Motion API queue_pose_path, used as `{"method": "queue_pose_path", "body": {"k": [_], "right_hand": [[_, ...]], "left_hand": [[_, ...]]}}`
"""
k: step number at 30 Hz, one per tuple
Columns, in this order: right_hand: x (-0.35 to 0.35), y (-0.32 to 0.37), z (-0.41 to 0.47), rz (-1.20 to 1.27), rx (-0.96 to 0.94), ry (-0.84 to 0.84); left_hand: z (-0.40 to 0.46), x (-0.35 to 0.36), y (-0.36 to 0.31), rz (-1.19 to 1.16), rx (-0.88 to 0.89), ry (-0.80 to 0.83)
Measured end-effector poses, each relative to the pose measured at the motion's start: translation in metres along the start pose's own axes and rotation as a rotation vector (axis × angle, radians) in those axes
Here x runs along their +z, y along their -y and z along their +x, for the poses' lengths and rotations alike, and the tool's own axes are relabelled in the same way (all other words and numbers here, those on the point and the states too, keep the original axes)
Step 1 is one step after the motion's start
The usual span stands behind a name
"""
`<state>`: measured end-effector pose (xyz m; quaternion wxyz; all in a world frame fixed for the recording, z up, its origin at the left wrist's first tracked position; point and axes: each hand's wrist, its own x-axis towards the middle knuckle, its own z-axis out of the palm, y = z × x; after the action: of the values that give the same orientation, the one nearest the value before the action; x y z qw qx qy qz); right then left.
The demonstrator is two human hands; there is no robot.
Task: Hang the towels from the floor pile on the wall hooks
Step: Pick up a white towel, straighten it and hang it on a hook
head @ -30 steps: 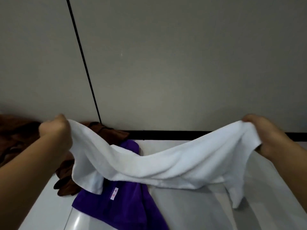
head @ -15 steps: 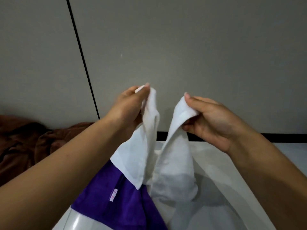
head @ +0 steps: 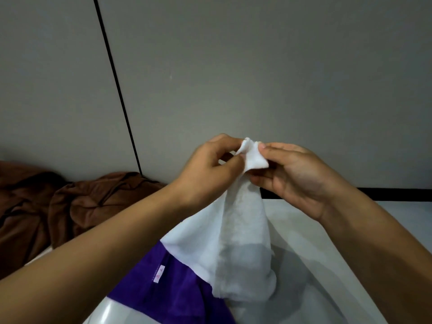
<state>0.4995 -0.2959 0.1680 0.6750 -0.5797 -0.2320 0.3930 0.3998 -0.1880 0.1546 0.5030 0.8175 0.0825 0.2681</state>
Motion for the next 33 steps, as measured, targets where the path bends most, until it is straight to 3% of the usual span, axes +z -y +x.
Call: {"method": "queue_pose_path", "body": {"k": [3, 7, 13, 17, 22, 29, 33], "right_hand": [[0.000, 0.001, -0.001, -0.071, -0.008, -0.009], [0.002, 0.002, -0.005, -0.396, -0.041, -0.021], [0.012, -0.004, -0.007, -0.777, -0.306, -0.152], [0.019, -0.007, -0.014, -0.987, -0.513, -0.120], [0.036, -0.014, -0.018, -1.036, -0.669, -0.080], [0.052, -0.047, -0.024, -1.058, -0.650, -0.014], [0.057, -0.084, -0.020, -1.215, -0.649, -0.006]], "left_hand": [[-0.002, 0.005, 0.002, 0.202, 0.060, 0.022], [-0.004, 0.006, 0.008, 0.297, 0.106, -0.024], [0.009, -0.004, 0.005, 0.009, -0.078, -0.234], [0.016, -0.022, -0.004, 0.027, -0.075, -0.241], [0.019, -0.028, -0.018, 0.044, -0.018, -0.272], [0.019, -0.023, -0.034, -0.021, 0.091, -0.320], [0.022, -0.025, -0.036, -0.045, 0.128, -0.357]]}}
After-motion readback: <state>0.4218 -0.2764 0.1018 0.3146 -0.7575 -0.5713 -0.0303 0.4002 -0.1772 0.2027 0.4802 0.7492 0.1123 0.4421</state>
